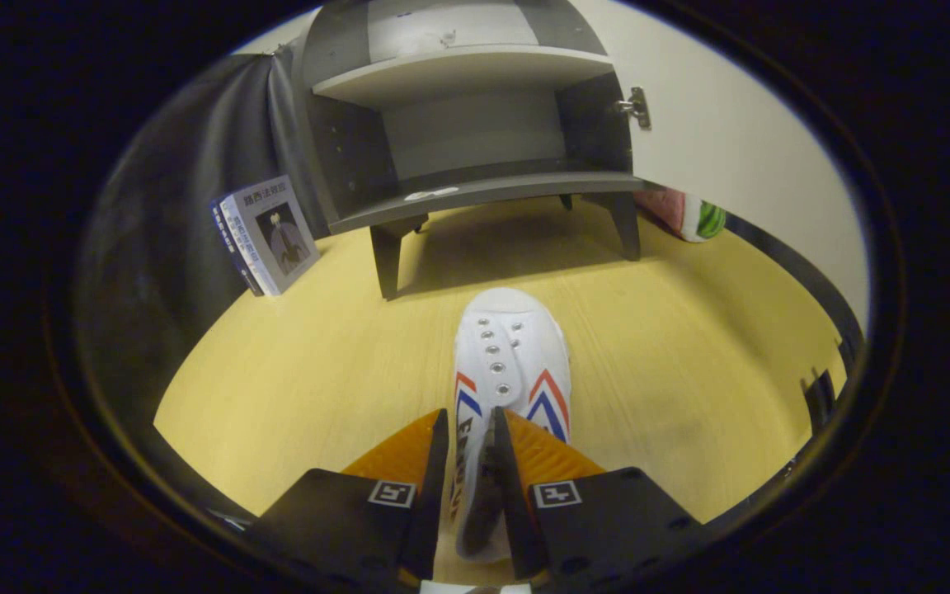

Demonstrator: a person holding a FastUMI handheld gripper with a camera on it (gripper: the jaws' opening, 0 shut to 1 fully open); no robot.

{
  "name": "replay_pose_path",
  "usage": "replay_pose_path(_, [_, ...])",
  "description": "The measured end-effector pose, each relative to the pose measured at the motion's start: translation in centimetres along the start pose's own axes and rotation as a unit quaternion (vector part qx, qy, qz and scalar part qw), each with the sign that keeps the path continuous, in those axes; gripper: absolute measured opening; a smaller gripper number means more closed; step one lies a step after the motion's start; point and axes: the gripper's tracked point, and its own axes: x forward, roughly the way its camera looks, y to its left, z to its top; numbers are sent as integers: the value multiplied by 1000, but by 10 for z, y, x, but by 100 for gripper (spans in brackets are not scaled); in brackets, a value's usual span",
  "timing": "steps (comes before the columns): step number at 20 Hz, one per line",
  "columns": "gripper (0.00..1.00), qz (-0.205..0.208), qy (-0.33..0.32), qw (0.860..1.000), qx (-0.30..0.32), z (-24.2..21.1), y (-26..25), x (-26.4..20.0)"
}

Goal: Open the shoe cabinet door, grab the shoes and put them into the shoe cabinet, then close the shoe cabinet door.

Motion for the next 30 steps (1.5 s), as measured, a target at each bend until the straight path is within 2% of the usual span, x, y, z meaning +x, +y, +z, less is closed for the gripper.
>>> replay_pose_path(5, [37, 3, -48, 999, 14, 8, 5, 10])
replay_pose_path(8, [30, -14, -74, 997, -11, 8, 4, 11])
replay_pose_path(11, [23, -35, -66, 994, -78, 4, 5, 13])
replay_pose_path(12, [21, -45, -67, 992, -92, 15, 4, -2])
replay_pose_path(13, [19, -45, -63, 992, -97, 6, 2, 11])
replay_pose_path(15, [10, -43, -56, 992, -106, 5, 5, 10])
replay_pose_path(17, [6, -48, -51, 990, -124, 11, 7, 12])
replay_pose_path(19, [4, -51, -50, 991, -113, 15, 9, 8])
replay_pose_path(23, [3, -73, -86, 989, -97, 55, -6, -5])
replay_pose_path(30, [3, -73, -145, 983, -85, 134, -12, -51])
